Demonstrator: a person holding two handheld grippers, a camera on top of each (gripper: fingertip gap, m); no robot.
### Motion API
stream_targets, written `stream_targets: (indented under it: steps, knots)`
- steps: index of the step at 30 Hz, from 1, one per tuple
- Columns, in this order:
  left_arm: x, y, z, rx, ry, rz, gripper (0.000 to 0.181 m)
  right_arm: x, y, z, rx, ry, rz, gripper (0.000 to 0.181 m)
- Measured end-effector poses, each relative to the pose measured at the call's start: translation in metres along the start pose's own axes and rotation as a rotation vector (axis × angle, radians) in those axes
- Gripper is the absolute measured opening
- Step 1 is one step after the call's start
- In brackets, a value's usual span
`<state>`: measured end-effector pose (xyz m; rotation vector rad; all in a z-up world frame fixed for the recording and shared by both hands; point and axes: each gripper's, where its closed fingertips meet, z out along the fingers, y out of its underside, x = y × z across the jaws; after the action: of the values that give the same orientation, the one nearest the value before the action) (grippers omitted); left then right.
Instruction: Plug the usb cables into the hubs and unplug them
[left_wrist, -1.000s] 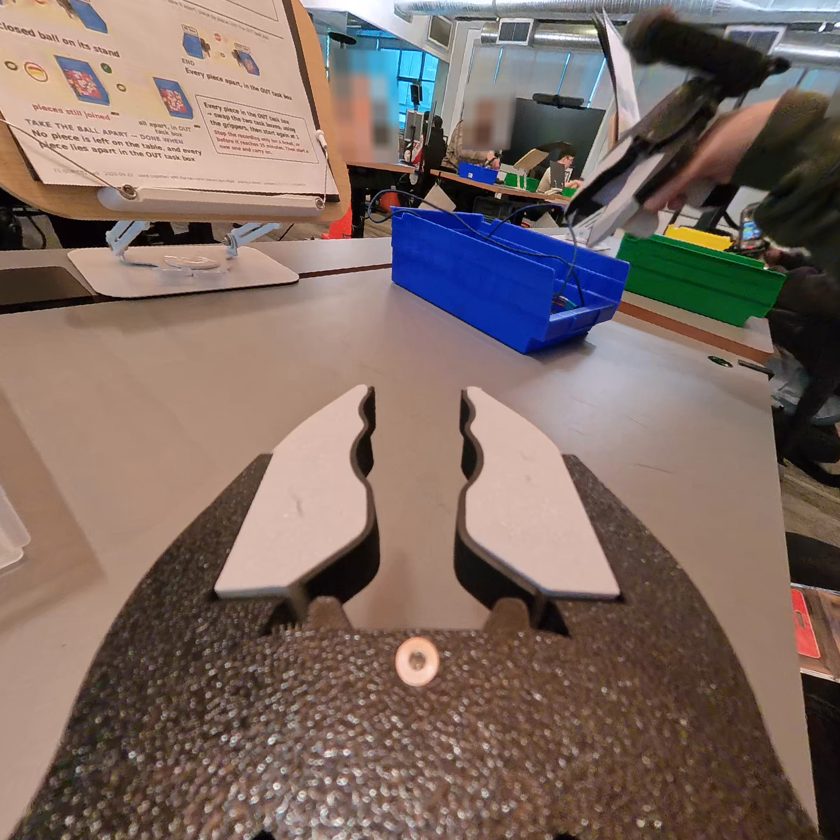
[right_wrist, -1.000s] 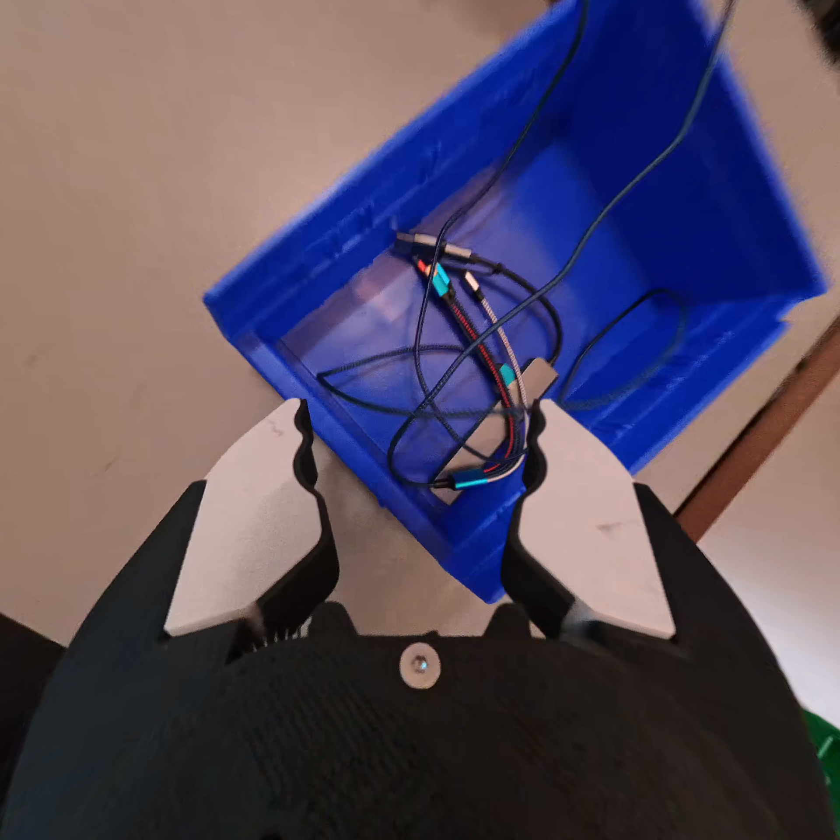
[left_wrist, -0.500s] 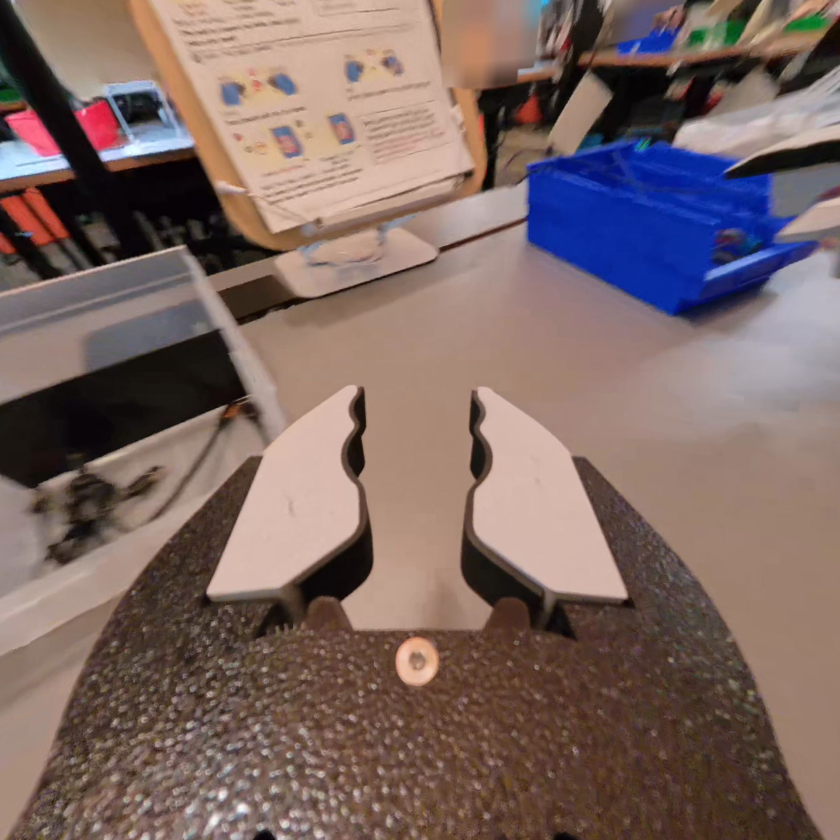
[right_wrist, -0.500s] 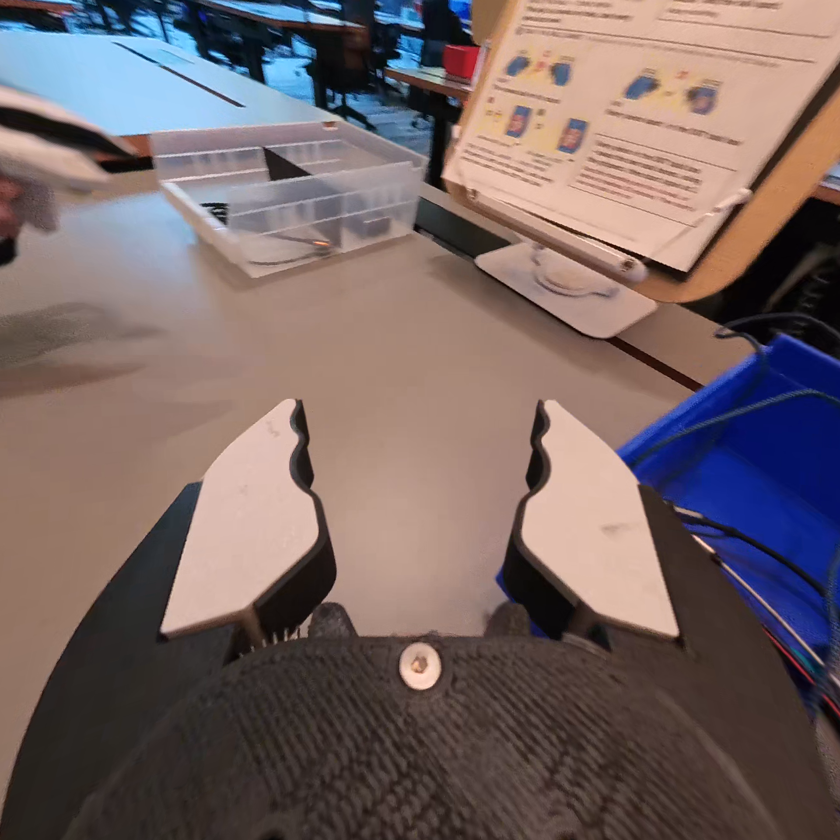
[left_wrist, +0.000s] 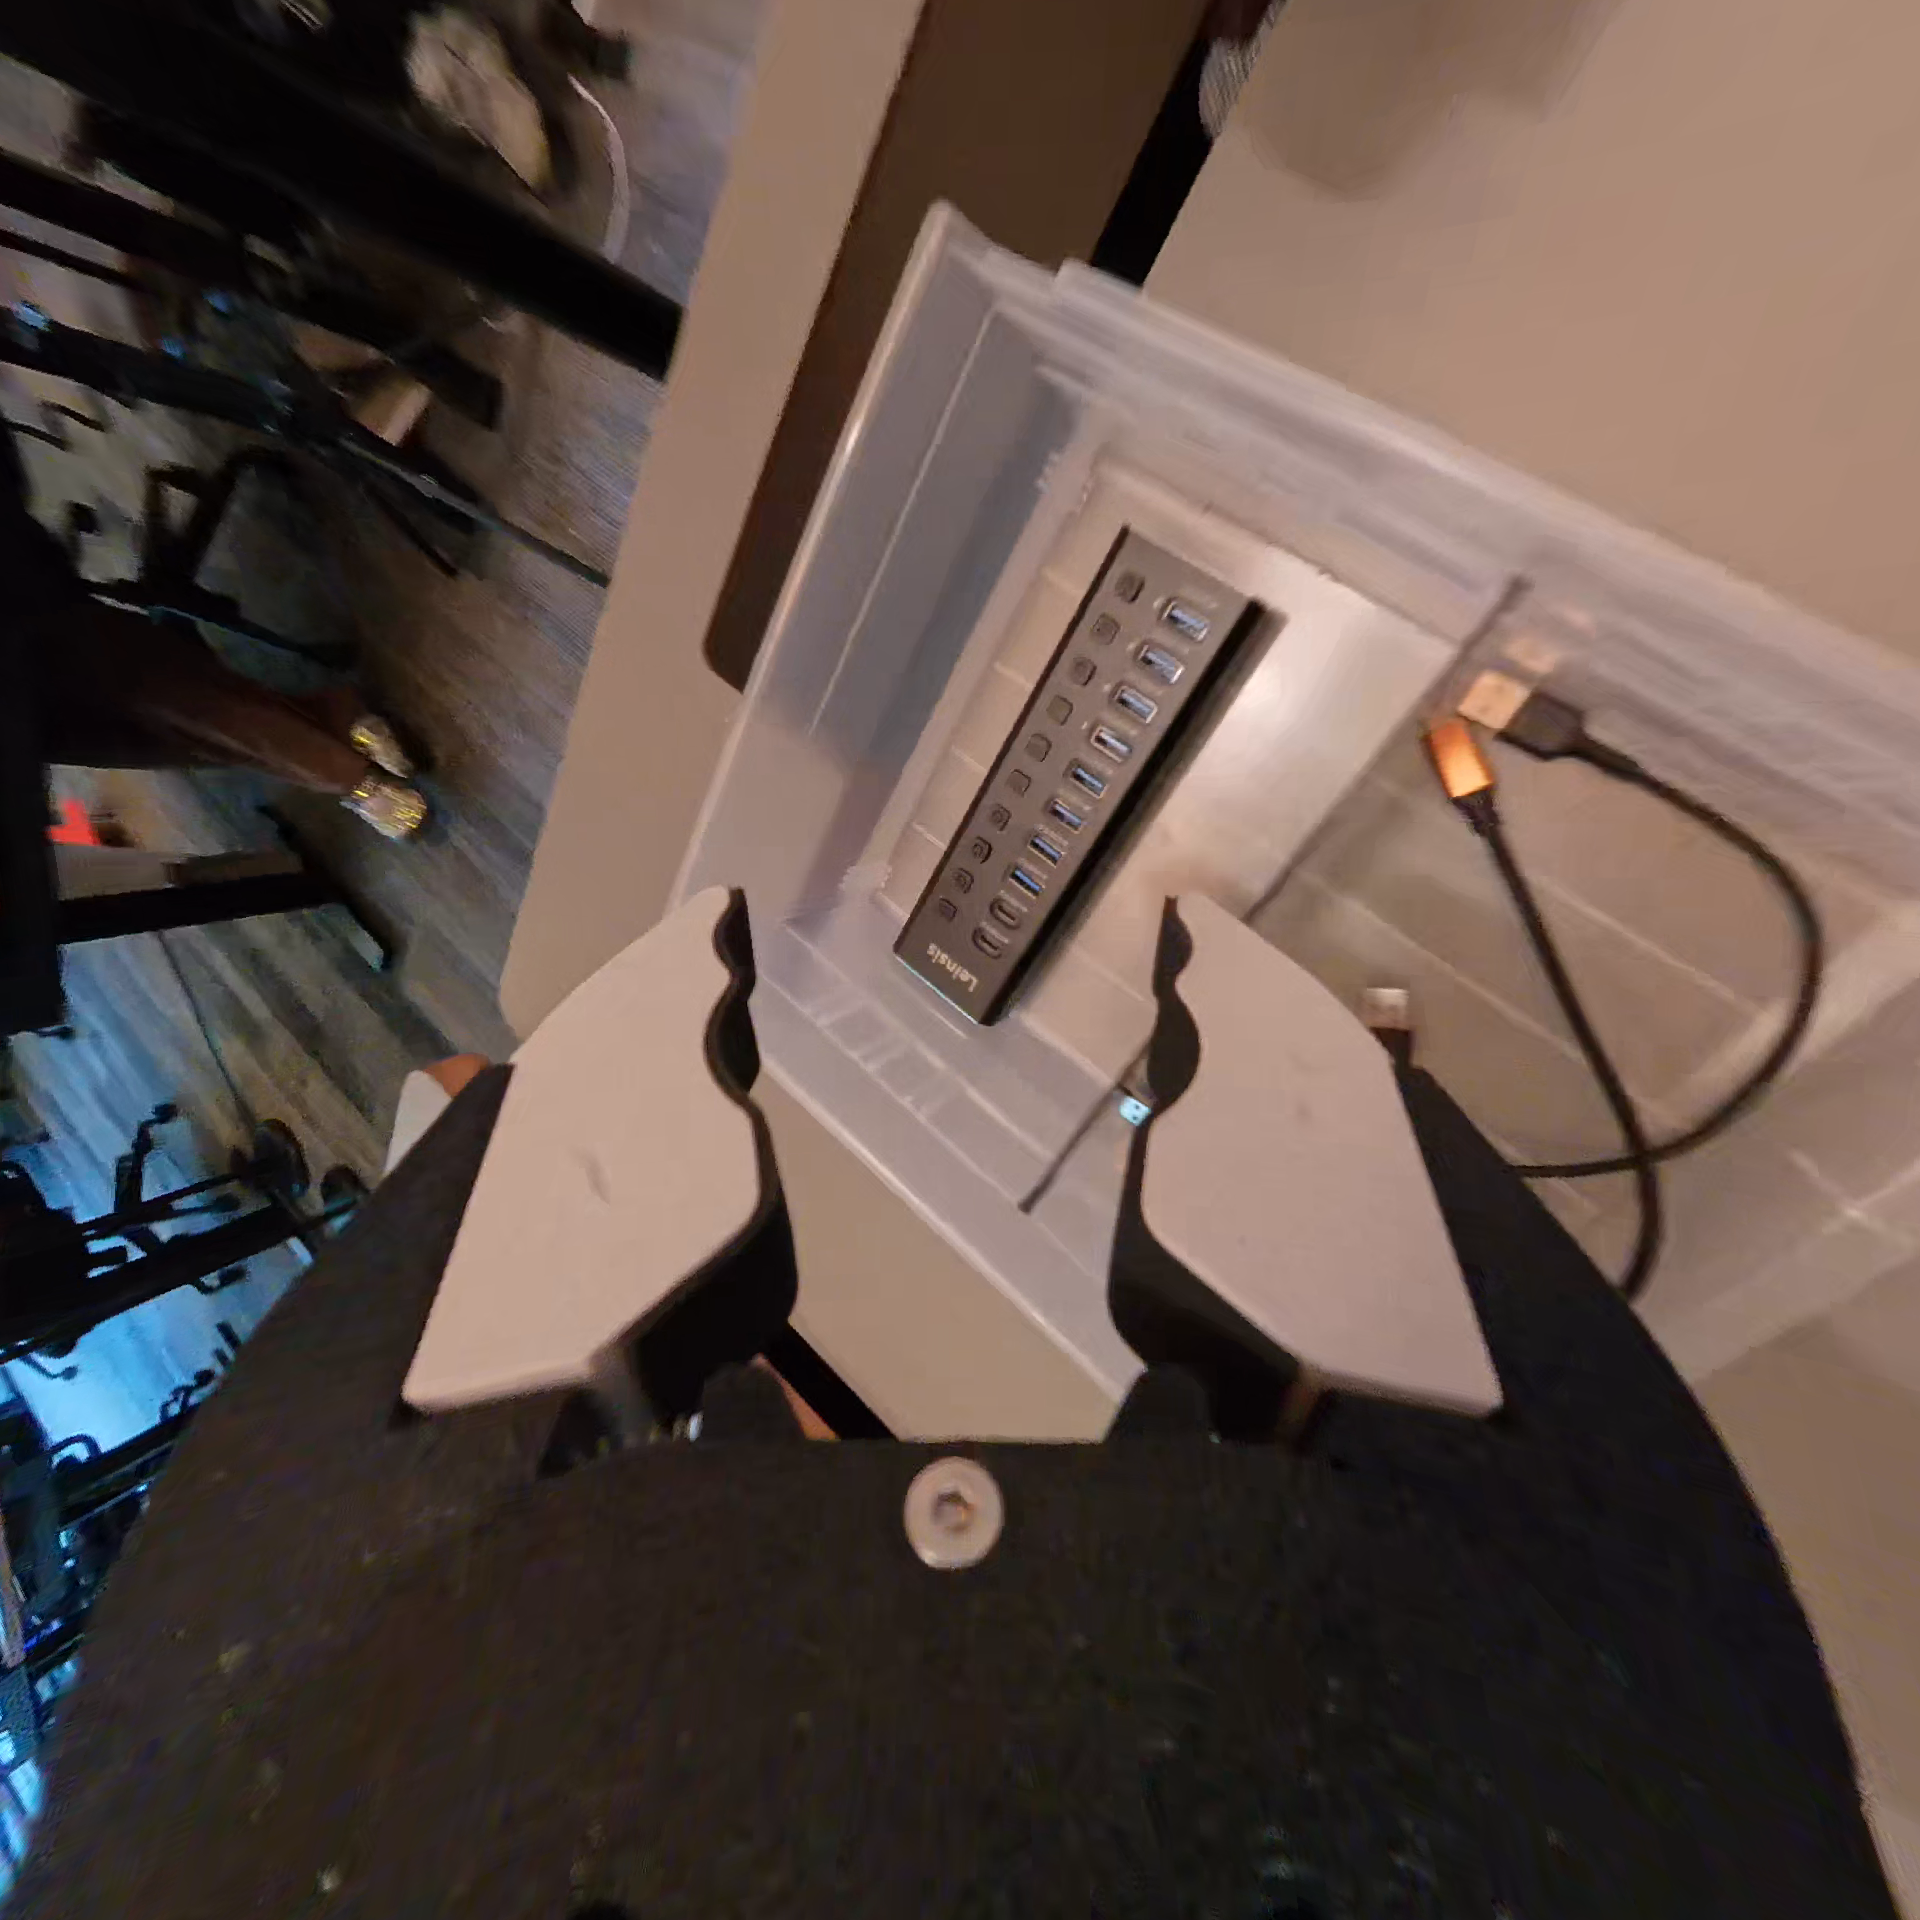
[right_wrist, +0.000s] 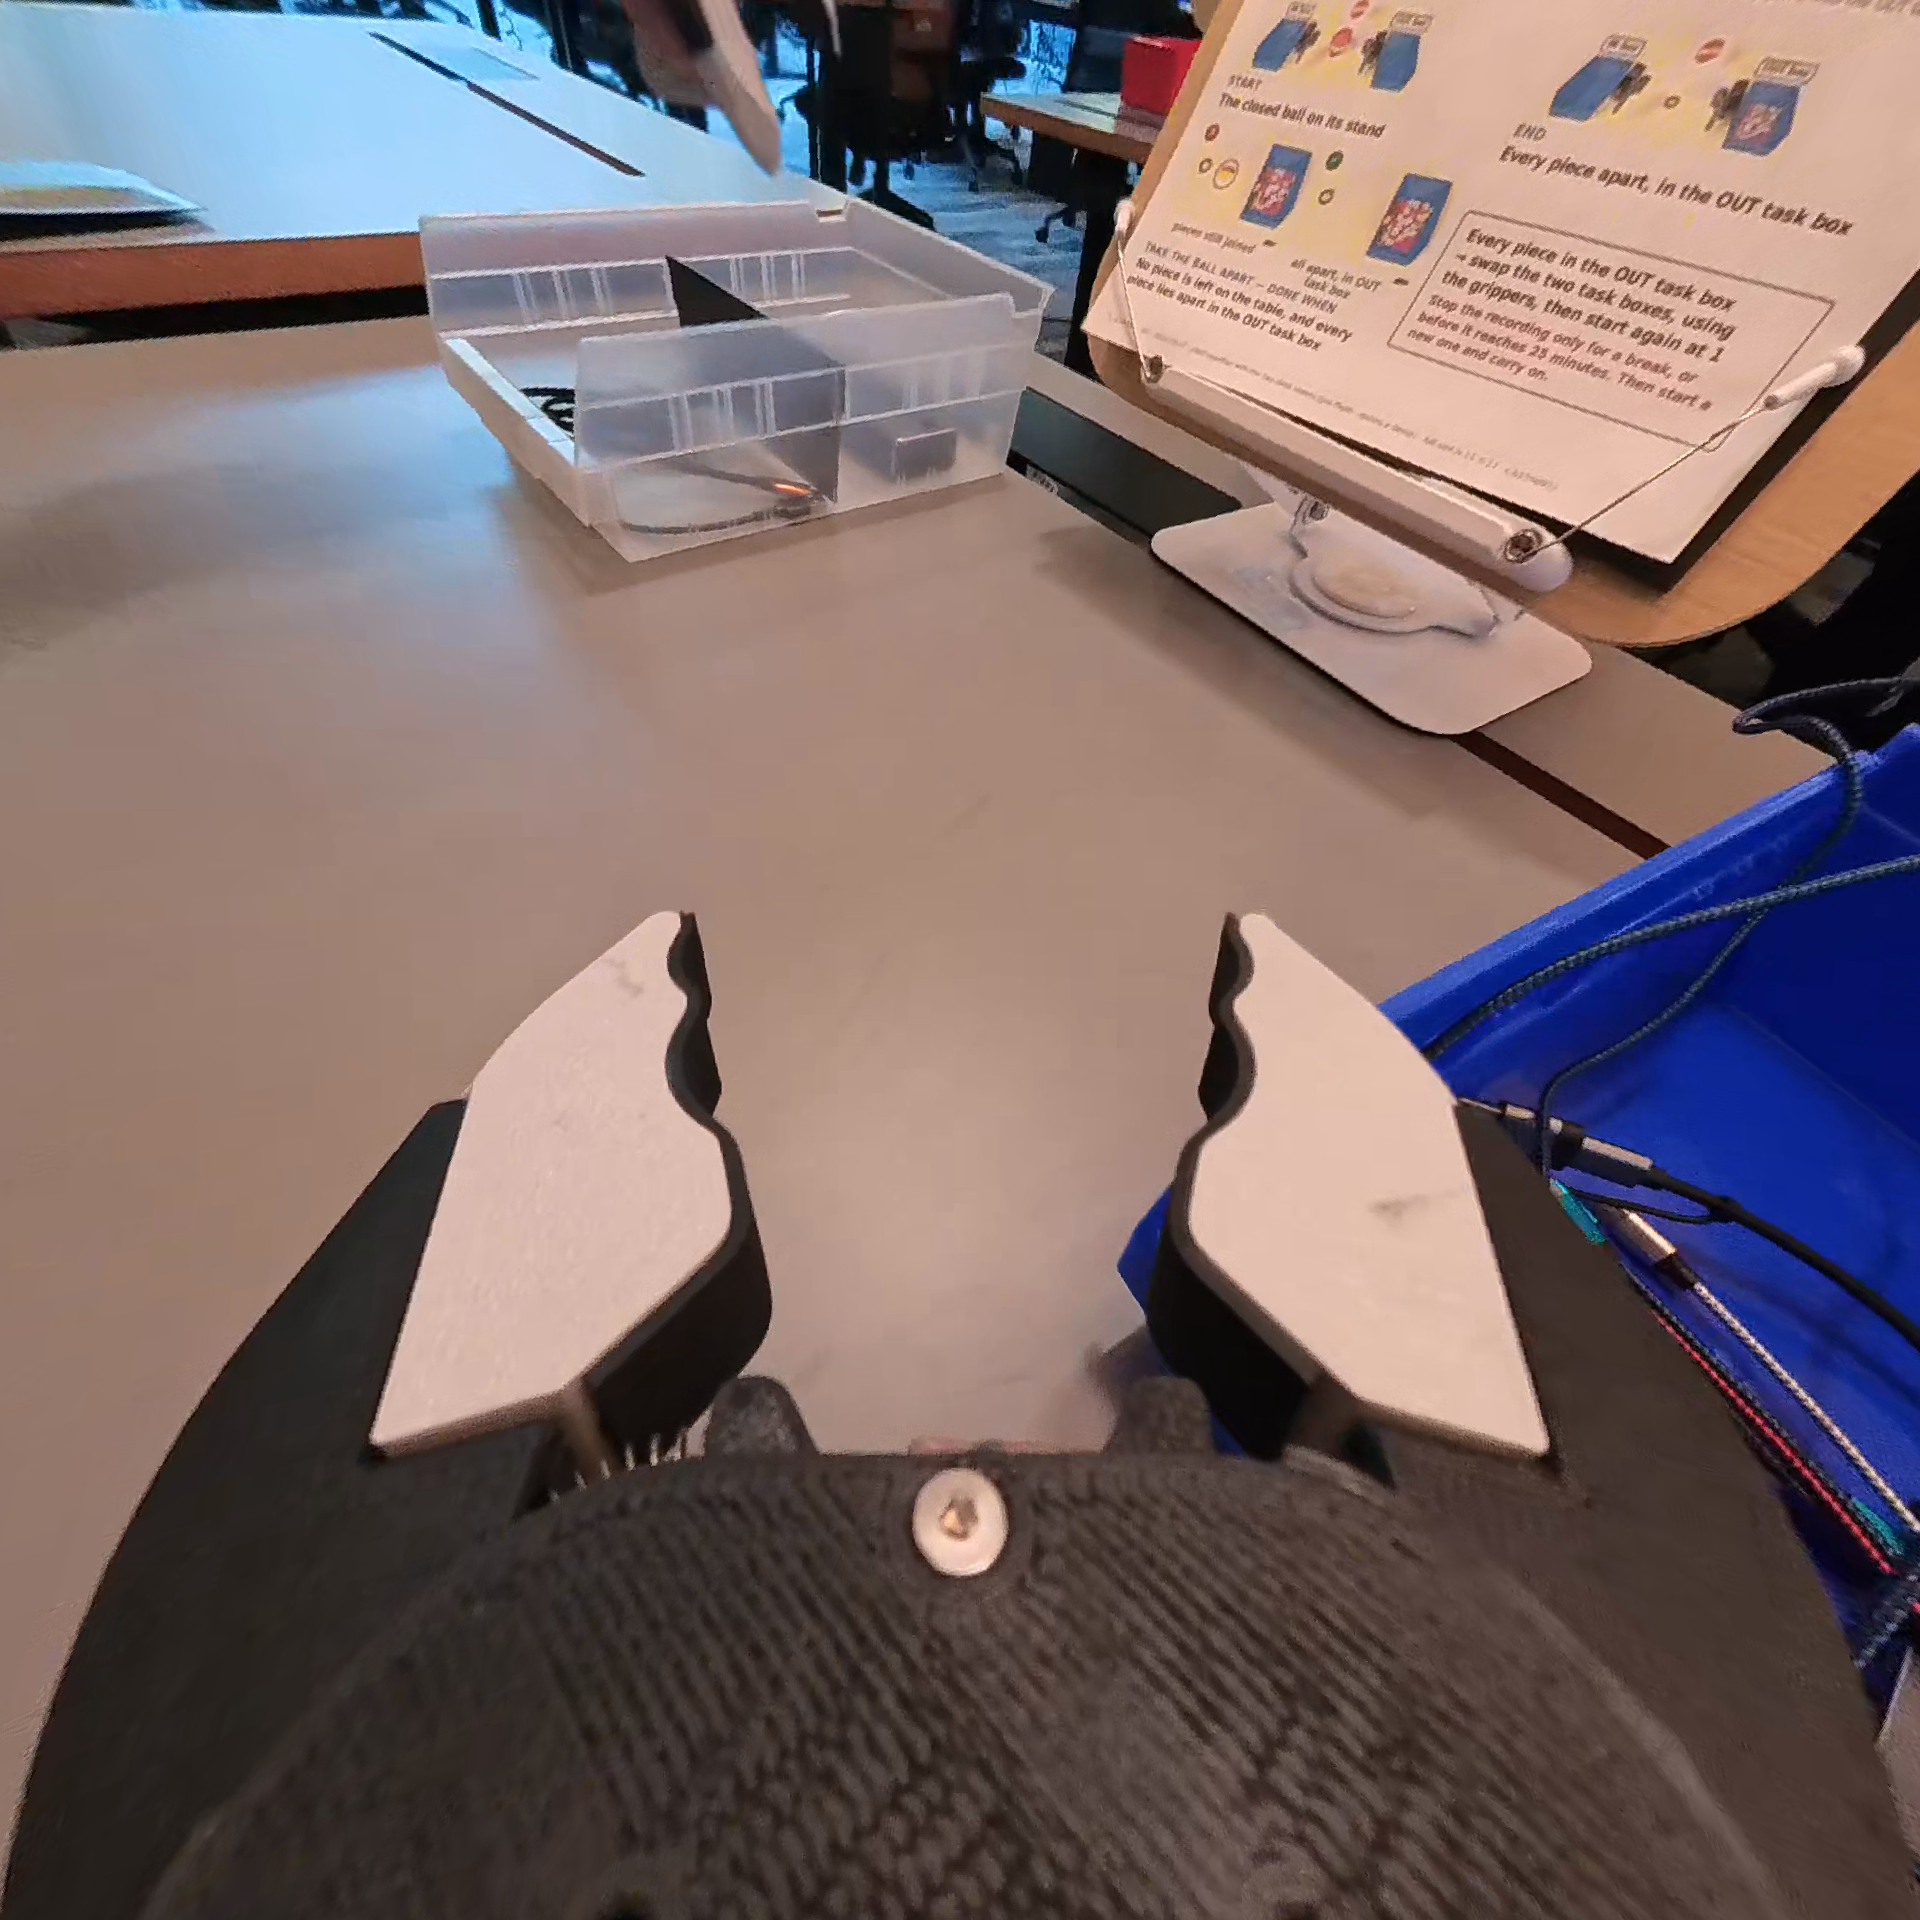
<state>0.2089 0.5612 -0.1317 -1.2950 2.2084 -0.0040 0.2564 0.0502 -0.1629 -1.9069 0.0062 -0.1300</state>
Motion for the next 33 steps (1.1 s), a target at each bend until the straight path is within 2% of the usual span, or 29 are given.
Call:
stream_targets:
  steps: [1,7,10,14,18,22,27,33]
  knots:
    - [-0.003,0.002,0.016,-0.045,0.038,0.013,0.074,0.000,0.002,0.000,-0.006,-0.004,0.002,0.092]
    - [0.012,0.020,0.098,-0.236,0.223,0.174,0.073,0.001,0.007,0.005,0.004,-0.044,0.049,0.092]
    - [0.029,0.035,0.122,-0.337,0.330,0.226,0.071,0.002,0.010,0.009,0.002,-0.053,0.065,0.092]
    - [0.038,0.051,0.141,-0.443,0.385,0.305,0.068,-0.002,0.014,0.014,0.009,-0.092,0.095,0.092]
    - [0.035,0.051,0.144,-0.420,0.409,0.328,0.060,-0.004,0.017,0.018,0.005,-0.108,0.107,0.089]
    - [0.033,0.048,0.143,-0.364,0.336,0.368,0.059,-0.005,0.014,0.017,0.001,-0.102,0.103,0.088]
    - [0.027,0.044,0.130,-0.371,0.165,0.461,0.059,-0.007,0.006,0.013,0.011,-0.087,0.082,0.087]
    - [0.000,0.018,0.084,-0.345,-0.143,0.529,0.058,-0.014,0.000,0.015,0.002,-0.068,0.037,0.086]
